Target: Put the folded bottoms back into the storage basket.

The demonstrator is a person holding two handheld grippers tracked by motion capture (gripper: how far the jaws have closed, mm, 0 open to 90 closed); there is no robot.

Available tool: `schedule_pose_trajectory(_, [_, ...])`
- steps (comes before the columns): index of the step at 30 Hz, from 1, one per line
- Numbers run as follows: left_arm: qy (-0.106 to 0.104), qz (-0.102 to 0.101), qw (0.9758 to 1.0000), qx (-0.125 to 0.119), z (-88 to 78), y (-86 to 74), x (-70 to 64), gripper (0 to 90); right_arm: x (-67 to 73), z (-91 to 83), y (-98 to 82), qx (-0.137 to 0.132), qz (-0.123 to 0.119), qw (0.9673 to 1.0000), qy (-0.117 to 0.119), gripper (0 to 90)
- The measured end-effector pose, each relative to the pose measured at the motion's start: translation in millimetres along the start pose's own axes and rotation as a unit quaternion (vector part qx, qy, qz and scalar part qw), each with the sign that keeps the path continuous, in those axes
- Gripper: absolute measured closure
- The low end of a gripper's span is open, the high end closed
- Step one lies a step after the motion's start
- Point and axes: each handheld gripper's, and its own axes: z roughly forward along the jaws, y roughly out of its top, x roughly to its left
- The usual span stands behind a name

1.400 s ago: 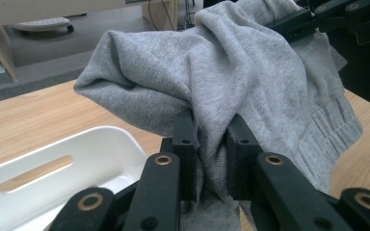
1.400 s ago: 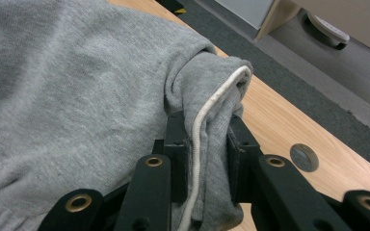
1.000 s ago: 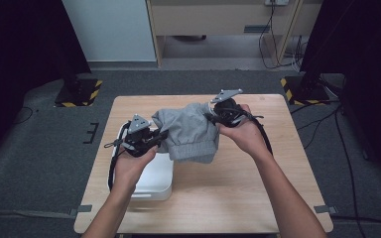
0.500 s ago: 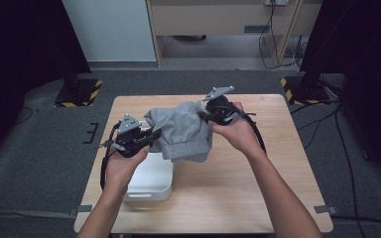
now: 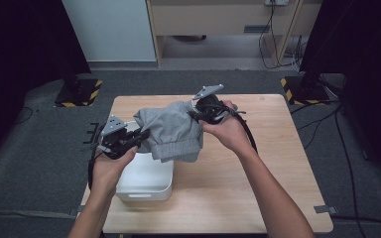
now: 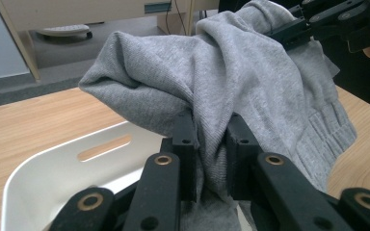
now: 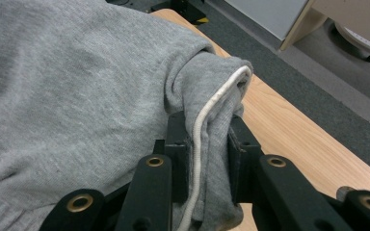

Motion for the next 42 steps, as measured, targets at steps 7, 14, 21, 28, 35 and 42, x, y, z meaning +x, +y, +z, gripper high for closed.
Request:
schedule_pose_trajectory(7, [0.003,-0.001,1.0000,-0.001,-7.6,-2.4,6.5,77.4,6.0,5.6,6.6,0.000,-0.004,1.0000,0.003,75.1])
schedule_pose_trajectory(14, [0.006,-0.004,1.0000,0.000,-12.1,-7.0,12.2,77.5,11.8,14.0,9.8,0.003,-0.005,0.9999,0.010,75.1])
schedule_pose_trajectory(21, [0.007,-0.007,1.0000,-0.001,-17.0,-9.8,16.0,77.5,15.1,18.8,12.6,0.004,-0.004,0.9998,0.017,75.1])
schedule_pose_trajectory(28, [0.010,-0.009,0.9999,-0.001,-21.1,-11.2,20.7,77.7,18.0,21.1,14.5,0.002,0.000,0.9998,0.021,75.1])
schedule_pose_trajectory(35, [0.011,-0.013,0.9999,-0.001,-23.4,-13.3,25.2,78.0,20.1,24.8,15.6,0.002,0.004,0.9997,0.024,75.0])
schedule_pose_trajectory(42, [0.016,-0.008,0.9998,0.004,-26.5,-14.0,29.3,85.1,22.5,29.5,16.0,0.006,0.007,0.9997,0.024,75.4])
